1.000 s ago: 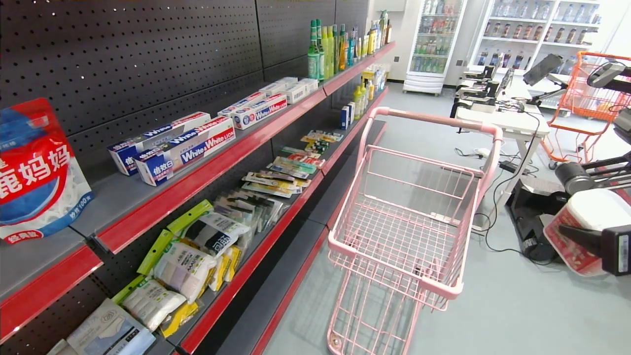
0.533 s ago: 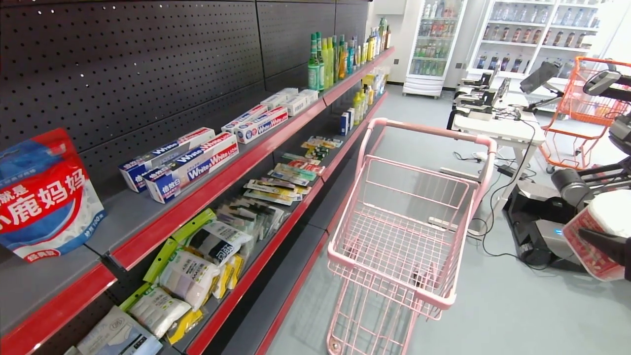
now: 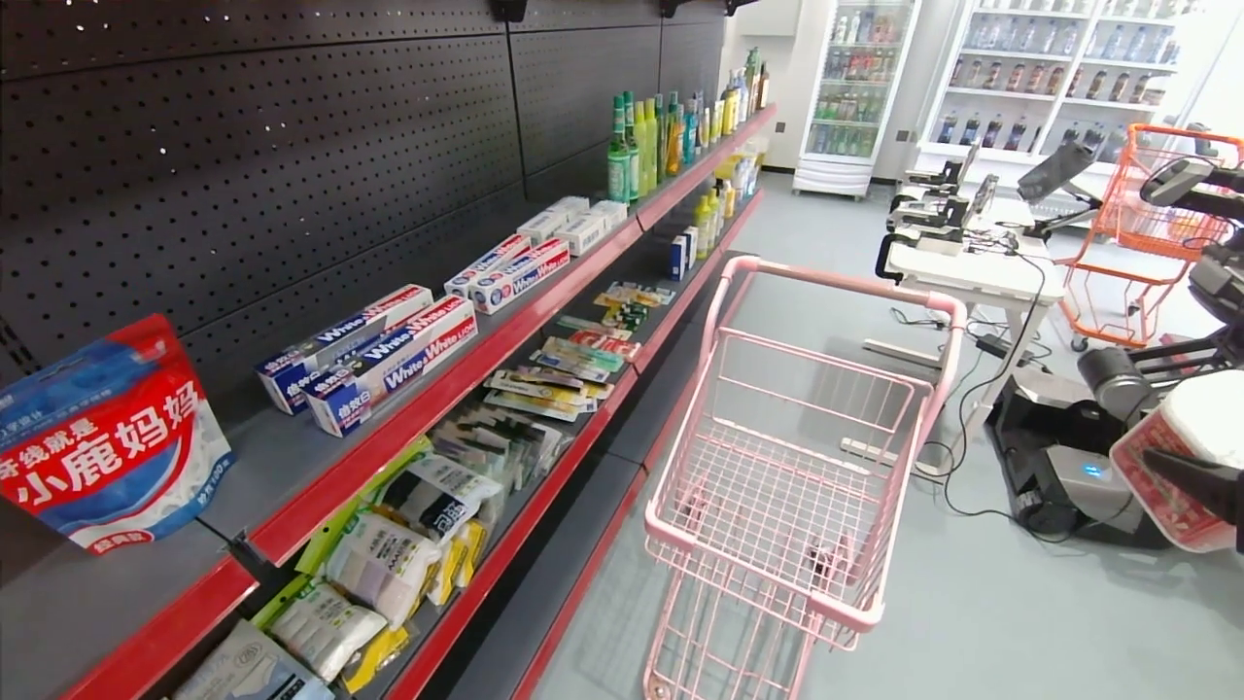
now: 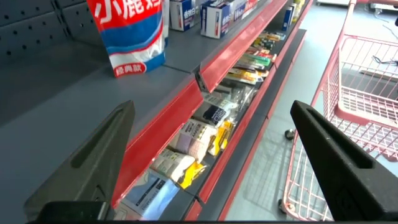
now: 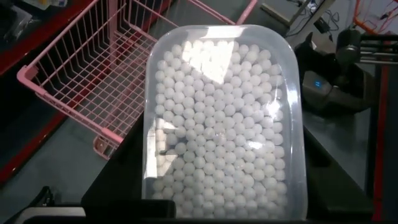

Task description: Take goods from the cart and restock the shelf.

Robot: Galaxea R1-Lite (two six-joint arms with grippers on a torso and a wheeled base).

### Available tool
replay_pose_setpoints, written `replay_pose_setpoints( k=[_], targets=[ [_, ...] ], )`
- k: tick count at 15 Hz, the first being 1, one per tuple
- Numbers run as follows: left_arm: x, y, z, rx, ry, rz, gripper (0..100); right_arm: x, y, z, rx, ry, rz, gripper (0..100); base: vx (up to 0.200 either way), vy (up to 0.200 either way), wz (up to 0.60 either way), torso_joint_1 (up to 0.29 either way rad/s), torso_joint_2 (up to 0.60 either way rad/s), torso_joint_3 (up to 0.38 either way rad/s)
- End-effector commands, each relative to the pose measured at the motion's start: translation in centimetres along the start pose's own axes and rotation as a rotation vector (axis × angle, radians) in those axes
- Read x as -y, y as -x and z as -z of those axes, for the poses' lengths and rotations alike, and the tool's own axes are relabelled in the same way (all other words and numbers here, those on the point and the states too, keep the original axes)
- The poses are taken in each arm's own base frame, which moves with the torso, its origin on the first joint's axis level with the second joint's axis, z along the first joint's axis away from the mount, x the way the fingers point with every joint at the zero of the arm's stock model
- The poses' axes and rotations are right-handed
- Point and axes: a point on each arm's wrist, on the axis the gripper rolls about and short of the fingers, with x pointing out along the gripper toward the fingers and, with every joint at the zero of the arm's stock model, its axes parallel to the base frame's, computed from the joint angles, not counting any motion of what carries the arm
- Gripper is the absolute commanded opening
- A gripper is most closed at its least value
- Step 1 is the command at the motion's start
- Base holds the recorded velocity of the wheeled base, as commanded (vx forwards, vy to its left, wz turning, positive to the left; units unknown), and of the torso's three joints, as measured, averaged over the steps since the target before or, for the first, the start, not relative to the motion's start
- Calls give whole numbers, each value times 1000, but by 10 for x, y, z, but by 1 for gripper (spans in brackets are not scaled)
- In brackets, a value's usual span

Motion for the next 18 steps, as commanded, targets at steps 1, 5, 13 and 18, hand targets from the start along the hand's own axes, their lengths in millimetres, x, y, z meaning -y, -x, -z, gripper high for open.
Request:
replay_pose_setpoints(
  k=[1,5,13,18],
  targets=[
    [0,0,0,-1,0,0,100,-1,-2,0,-8,4,-4,0,0,0,0,168,-369,-193],
    [0,0,0,-1,0,0,100,-1,-3,0,-5,32,-8,0,0,0,0,168,-360,-187],
    [0,0,0,0,0,0,100,-2,-7,0,-15,46,-18,0,0,0,0,157,-328,-174],
    [0,0,0,-1,0,0,100,-3,-13,1,-37,62,-16,0,0,0,0,96,-212,-112]
  ],
)
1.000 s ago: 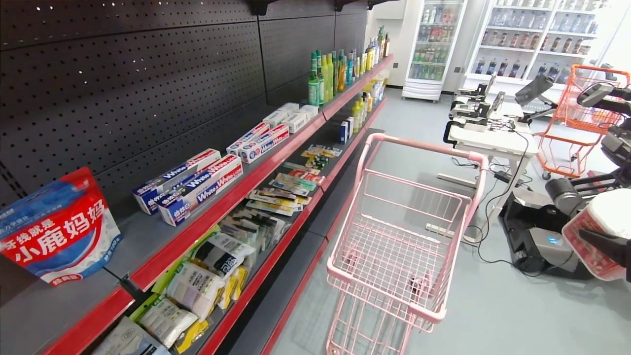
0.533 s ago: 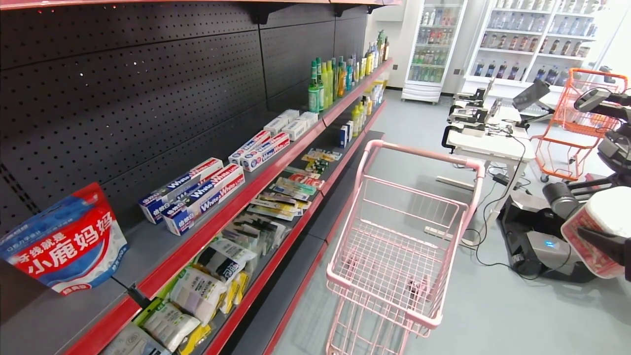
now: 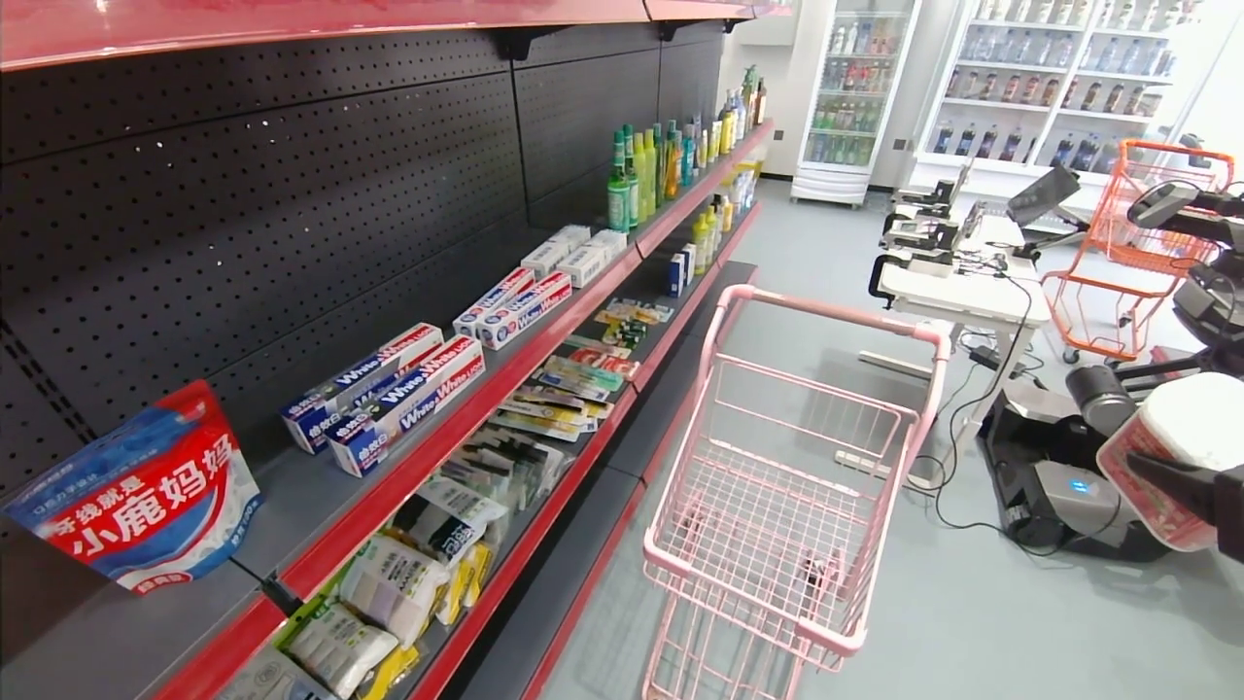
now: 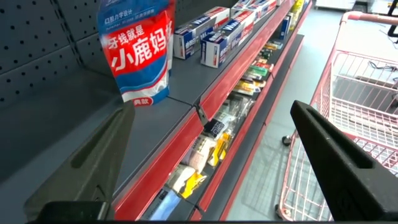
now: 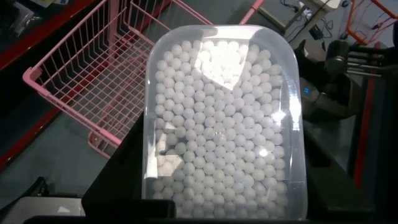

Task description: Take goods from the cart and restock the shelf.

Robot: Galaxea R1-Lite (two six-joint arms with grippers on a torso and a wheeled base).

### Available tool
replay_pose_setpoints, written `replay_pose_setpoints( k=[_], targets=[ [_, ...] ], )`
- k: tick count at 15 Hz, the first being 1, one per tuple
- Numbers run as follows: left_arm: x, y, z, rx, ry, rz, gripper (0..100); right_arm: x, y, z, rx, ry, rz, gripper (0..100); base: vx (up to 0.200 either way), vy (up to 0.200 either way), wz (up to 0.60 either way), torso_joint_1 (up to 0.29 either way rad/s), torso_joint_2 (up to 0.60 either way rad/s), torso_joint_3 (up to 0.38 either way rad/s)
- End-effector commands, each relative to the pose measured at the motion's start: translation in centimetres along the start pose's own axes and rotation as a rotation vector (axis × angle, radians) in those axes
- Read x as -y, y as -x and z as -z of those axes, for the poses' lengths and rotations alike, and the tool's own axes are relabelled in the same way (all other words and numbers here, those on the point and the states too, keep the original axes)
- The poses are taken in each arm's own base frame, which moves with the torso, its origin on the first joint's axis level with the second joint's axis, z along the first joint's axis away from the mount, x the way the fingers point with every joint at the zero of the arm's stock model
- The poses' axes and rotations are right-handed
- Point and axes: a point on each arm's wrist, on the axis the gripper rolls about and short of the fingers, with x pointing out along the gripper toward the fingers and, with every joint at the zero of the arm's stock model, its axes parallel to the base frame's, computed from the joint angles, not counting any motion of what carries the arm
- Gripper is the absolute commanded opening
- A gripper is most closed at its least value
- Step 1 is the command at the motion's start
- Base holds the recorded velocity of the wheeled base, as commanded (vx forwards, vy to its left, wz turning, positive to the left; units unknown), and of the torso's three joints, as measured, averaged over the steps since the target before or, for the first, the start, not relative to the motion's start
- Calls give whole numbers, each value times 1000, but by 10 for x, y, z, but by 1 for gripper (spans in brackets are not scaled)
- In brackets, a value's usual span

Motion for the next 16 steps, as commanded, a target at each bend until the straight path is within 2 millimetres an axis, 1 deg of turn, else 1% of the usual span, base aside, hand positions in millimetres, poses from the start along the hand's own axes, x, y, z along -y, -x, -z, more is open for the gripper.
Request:
replay_pose_setpoints(
  k=[1,4,16],
  targets=[
    [0,0,0,-2,-1,0,100,-1,-5,0,-16,3,-4,0,0,0,0,0,0,0],
    [0,0,0,-2,-1,0,100,-1,-5,0,-18,2,-5,0,0,0,0,0,0,0],
    [0,0,0,0,-1,0,100,-1,-6,4,-32,-8,-6,0,0,0,600,4,3,0]
  ],
)
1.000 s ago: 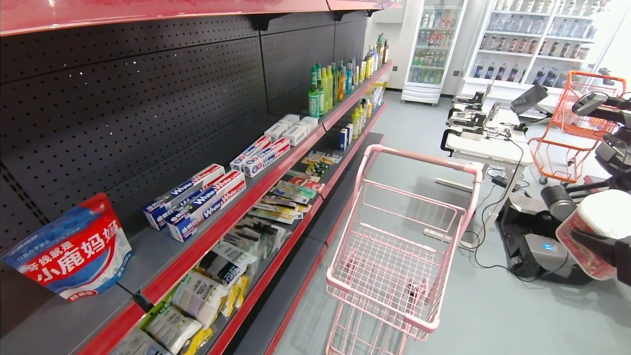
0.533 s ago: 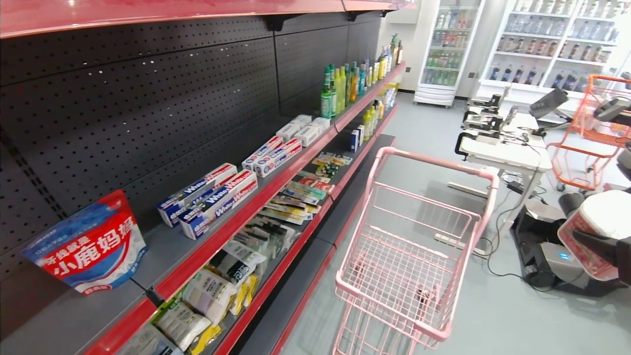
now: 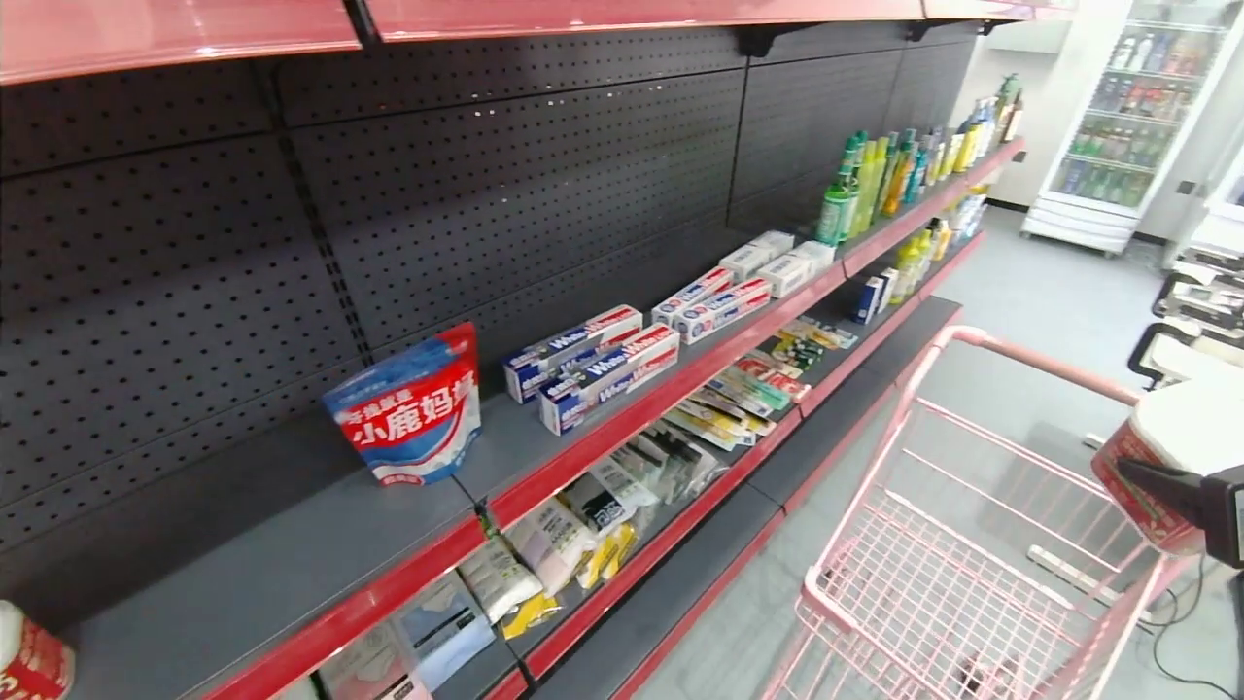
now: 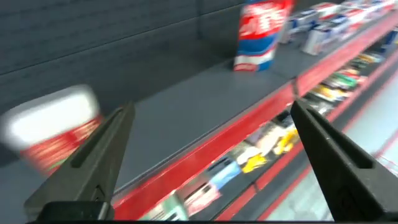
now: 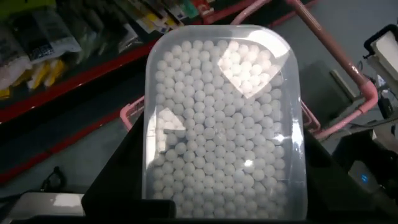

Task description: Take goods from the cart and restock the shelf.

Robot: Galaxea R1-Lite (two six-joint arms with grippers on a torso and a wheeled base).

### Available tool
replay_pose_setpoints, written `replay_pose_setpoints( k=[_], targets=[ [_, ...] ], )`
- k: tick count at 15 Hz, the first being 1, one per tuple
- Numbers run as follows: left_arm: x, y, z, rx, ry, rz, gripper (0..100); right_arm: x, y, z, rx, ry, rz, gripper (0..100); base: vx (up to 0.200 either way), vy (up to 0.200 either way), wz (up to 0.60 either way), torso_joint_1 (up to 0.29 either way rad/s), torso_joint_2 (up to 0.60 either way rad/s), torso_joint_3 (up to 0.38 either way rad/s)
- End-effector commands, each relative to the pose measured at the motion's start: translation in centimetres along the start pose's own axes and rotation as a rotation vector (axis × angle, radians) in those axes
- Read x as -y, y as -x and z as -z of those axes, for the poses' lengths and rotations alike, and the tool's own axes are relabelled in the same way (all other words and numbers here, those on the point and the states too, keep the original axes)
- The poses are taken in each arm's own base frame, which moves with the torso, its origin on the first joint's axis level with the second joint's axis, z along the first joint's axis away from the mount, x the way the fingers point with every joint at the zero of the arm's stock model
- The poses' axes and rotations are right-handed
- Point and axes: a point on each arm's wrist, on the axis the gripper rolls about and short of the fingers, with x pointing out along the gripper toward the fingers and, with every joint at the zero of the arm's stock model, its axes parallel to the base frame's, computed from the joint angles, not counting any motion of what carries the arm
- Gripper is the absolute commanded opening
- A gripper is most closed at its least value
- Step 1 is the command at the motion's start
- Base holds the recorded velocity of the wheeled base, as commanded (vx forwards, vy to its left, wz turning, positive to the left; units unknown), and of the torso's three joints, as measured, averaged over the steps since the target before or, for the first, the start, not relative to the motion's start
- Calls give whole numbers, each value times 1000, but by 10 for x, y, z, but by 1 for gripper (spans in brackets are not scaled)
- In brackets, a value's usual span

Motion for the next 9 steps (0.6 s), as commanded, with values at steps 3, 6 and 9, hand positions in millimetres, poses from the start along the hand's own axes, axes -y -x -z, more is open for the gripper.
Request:
replay_pose_setpoints(
  k=[3,6,9],
  targets=[
    [0,0,0,1,0,0,100,-2,3,9,-15,0,-3,0,0,0,600,1,1,1],
    [0,0,0,-3,0,0,100,-3,3,11,-18,2,-6,0,0,0,600,4,1,1],
    [0,0,0,-1,0,0,100,-3,2,11,-21,4,-8,0,0,0,600,-1,-1,2]
  ],
)
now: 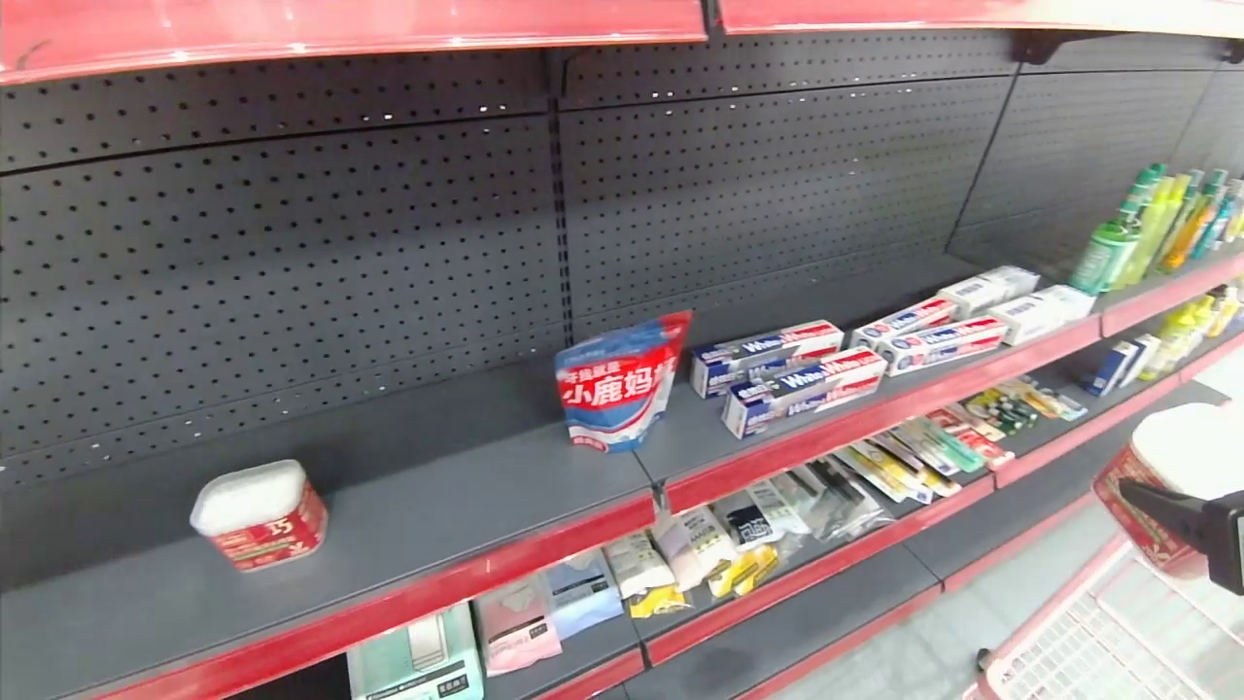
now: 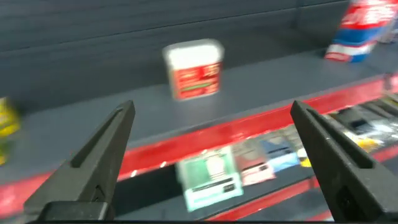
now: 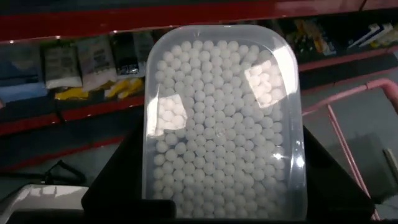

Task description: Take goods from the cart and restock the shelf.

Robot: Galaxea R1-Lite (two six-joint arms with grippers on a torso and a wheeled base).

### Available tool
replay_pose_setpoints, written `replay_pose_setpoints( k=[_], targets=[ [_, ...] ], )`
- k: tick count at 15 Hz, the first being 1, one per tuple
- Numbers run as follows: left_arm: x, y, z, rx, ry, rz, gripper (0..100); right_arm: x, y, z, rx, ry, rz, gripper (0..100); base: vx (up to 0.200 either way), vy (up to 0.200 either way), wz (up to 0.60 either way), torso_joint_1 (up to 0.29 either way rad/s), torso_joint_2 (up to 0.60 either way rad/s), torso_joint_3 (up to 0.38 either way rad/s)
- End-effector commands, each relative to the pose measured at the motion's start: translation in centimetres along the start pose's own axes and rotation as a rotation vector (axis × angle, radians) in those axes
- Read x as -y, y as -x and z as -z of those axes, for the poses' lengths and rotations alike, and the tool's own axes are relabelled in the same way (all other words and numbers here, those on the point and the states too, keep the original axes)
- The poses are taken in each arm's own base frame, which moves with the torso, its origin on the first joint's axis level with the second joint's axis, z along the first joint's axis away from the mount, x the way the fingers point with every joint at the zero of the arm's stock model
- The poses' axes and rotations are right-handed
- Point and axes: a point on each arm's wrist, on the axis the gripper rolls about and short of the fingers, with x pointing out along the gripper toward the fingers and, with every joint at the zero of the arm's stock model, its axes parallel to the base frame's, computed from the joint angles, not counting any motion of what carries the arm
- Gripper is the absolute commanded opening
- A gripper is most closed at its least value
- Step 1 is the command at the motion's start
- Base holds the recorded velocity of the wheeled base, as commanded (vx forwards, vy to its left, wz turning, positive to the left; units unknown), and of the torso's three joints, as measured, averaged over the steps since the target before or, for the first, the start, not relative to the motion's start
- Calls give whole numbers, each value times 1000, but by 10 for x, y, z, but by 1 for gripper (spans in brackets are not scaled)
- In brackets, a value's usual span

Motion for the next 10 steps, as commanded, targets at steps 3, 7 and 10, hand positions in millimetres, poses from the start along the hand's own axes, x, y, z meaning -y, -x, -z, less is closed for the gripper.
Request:
replay_pose_setpoints(
  k=[3,7,10],
  targets=[
    [0,0,0,-2,0,0,100,0,0,0,0,2,0,0,0,0,600,2,2,4],
    [0,0,0,0,0,0,100,0,0,3,-13,9,11,0,0,0,300,2,2,2],
    [0,0,0,1,0,0,100,0,9,6,20,3,14,0,0,0,0,0,0,0]
  ],
)
